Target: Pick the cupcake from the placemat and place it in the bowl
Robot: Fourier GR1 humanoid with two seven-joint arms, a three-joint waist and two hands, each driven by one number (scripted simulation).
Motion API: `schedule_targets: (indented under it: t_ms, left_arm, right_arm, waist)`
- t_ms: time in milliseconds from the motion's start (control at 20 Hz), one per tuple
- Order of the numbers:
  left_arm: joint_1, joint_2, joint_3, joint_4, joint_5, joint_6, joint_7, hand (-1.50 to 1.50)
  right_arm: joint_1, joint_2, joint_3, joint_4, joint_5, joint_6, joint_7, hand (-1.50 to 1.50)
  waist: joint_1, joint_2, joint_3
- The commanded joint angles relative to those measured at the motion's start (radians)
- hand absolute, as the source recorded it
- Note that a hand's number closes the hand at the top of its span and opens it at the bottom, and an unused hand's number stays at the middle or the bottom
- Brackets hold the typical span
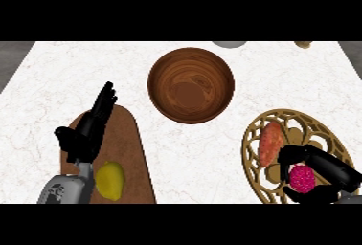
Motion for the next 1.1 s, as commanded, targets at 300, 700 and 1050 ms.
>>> schedule_targets:
  t_ms: [300,700,1050]
  left_arm:
    - [0.005,-0.01,-0.004,0.041,-0.002,-0.005,-0.035,0.0]
    - [0.053,-0.007,-0.026,-0.06,-0.02,0.01,0.012,0.0]
    - [0.008,0.003,0.002,-0.025,-0.024,0.007,0.024,0.0]
  right_arm:
    - [-0.086,-0.016,0.398,-0.264,-0.165,0.257,-0.25,1.5]
    - [-0.153,-0.098,0.235,-0.572,-0.553,0.188,-0.06,1.5]
    - [-0.348,-0.23,0.044,-0.667,-0.941,0.154,0.326,1.5]
  waist:
    - [0.008,0.005,0.004]
    - [-0.014,-0.004,0.004]
    - [-0.012,0.003,0.003]
